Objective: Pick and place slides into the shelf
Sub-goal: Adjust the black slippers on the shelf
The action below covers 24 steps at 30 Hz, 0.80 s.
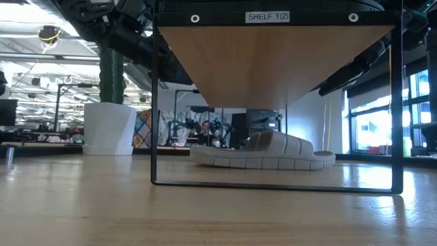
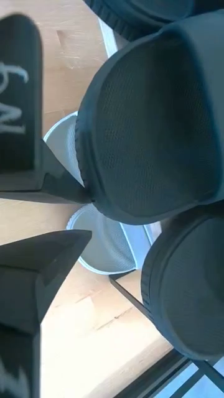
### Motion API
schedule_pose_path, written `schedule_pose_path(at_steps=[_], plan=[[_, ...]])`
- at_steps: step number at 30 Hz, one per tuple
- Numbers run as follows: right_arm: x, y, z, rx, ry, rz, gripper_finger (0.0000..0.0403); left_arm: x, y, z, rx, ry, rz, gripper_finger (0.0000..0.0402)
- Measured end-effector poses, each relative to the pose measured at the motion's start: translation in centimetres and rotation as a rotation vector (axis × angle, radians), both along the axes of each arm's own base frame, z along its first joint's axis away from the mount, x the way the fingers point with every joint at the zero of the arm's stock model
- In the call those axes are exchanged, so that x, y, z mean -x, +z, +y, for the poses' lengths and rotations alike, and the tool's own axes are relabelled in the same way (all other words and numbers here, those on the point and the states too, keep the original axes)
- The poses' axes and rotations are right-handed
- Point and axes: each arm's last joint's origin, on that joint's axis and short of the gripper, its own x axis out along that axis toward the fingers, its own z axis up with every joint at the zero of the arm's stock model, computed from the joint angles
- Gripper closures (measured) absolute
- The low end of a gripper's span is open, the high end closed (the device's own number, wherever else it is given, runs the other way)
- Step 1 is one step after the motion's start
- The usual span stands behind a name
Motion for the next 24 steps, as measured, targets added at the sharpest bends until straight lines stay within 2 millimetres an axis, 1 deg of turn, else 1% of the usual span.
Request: schedule_pose_path(at_steps=[5, 12, 24], plan=[[-0.13, 0.15, -0.04, 0.005, -0.001, -0.020, 0.0323, -0.43, -0.90, 0.07, 0.021, -0.025, 0.029, 0.0225], [-0.20, 0.23, -0.06, 0.007, 0.000, -0.031, 0.0323, -0.50, -0.74, 0.10, 0.027, -0.020, 0.001, 0.0225], [0.00, 0.22, -0.01, -0.011, -0.021, -0.028, 0.0323, -0.42, -0.92, 0.12, 0.030, -0.010, 0.021, 0.0225]])
